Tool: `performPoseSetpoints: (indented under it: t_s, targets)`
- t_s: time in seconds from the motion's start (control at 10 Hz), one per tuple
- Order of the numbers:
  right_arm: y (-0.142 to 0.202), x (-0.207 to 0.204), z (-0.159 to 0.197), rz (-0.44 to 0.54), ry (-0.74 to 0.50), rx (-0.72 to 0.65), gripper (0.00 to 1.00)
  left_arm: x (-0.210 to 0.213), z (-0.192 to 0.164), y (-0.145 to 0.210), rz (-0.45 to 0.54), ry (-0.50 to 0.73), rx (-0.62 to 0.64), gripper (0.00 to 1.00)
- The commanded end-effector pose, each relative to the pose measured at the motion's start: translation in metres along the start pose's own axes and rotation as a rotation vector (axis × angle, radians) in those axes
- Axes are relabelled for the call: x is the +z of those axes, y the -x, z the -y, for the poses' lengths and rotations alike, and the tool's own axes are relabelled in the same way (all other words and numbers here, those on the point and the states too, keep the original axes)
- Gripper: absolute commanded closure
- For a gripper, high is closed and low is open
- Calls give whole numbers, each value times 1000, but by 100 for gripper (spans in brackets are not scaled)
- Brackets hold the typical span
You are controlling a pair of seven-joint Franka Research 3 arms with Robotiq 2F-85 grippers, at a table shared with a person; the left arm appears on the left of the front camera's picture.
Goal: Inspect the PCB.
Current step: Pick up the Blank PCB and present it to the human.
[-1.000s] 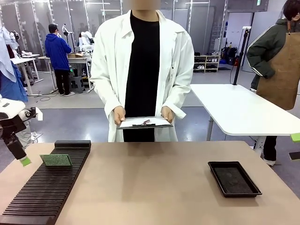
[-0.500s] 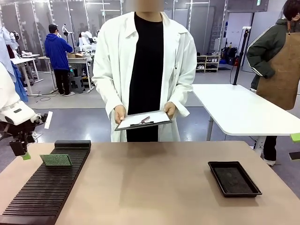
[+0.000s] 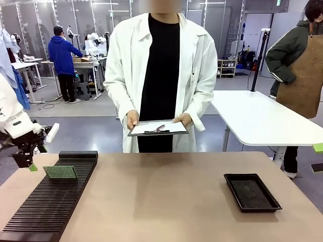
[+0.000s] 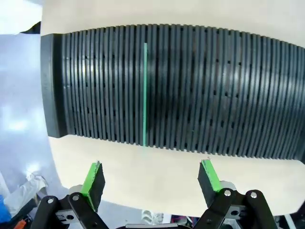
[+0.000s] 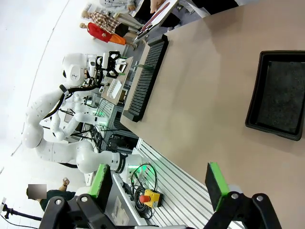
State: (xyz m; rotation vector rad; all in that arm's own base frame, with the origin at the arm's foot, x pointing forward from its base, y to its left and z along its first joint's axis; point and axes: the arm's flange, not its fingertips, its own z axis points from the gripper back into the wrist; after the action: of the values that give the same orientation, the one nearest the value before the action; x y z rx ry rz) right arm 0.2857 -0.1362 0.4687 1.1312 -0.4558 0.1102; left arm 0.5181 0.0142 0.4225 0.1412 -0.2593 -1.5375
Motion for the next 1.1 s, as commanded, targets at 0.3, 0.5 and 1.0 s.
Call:
performPoseSetpoints:
  t_s: [0.3, 0.5, 1.0]
  targets:
    - [-1, 1, 0, 5, -8, 14, 0, -42, -17, -5, -1, -63, 44, 0]
    - [-1, 1, 0, 5, -8, 14, 0, -58, -17, -7, -26, -63, 25, 0]
    - [-1, 1, 0, 5, -8, 14, 0, -69, -13, -5, -34, -50, 29, 74]
